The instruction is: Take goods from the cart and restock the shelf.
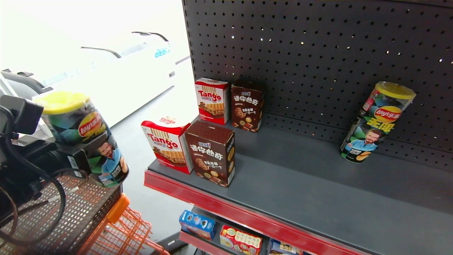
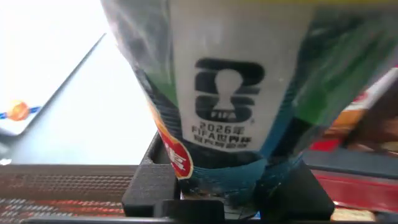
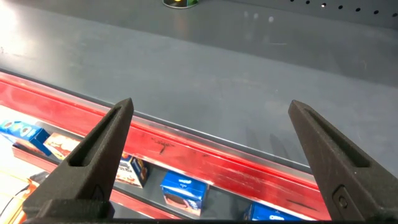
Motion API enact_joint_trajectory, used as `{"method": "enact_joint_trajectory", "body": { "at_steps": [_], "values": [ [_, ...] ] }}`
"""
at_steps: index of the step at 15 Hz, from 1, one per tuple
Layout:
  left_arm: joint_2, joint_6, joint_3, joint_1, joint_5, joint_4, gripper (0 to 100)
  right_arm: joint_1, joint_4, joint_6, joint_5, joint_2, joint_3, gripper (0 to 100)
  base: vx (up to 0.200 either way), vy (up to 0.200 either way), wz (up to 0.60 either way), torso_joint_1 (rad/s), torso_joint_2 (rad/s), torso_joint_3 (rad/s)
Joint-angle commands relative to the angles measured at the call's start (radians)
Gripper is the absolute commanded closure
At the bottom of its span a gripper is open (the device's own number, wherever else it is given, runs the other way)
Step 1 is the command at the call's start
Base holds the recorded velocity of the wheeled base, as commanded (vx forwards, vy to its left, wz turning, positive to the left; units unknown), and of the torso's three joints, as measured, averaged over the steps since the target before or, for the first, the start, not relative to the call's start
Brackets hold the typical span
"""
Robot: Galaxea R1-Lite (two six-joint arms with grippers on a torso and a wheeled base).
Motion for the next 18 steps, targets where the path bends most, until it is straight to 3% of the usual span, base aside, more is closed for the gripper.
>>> {"method": "enact_joint_trajectory", "body": {
  "at_steps": [1,2,4,6,7,12,15,18],
  "values": [
    [-0.112,-0.028,0.013,-0.139,-0.013,0.051,100,0.0,0.0,0.0,0.0,0.0,0.0,0,0.0,0.0,0.0,0.0,0.0,0.0],
    [-0.138,-0.034,0.009,-0.173,-0.025,0.094,100,0.0,0.0,0.0,0.0,0.0,0.0,0,0.0,0.0,0.0,0.0,0.0,0.0],
    [-0.171,-0.034,-0.006,-0.191,-0.064,0.188,100,-0.002,0.0,0.0,0.0,0.0,0.0,0,0.0,0.0,0.0,0.0,0.0,0.0],
    [-0.203,-0.026,0.004,-0.213,-0.065,0.226,100,0.0,0.0,0.0,0.0,0.0,0.0,0,0.0,0.0,0.0,0.0,0.0,0.0],
    [-0.214,-0.028,-0.008,-0.274,-0.059,0.237,100,0.0,0.0,0.0,0.0,0.0,0.0,0,0.0,0.0,0.0,0.0,0.0,0.0],
    [-0.152,-0.029,-0.022,-0.29,-0.071,0.226,100,-0.002,0.0,0.0,0.0,0.0,0.0,0,0.0,0.0,0.0,0.0,0.0,0.0],
    [-0.094,-0.028,-0.034,-0.356,-0.175,0.184,100,0.0,0.0,0.0,0.0,0.0,0.0,0,0.0,0.0,0.0,0.0,0.0,0.0],
    [-0.076,-0.028,-0.031,-0.432,-0.209,0.184,100,0.0,0.0,-0.003,0.003,0.0,0.0,0,0.0,0.0,0.0,0.0,0.0,0.0]
  ]
}}
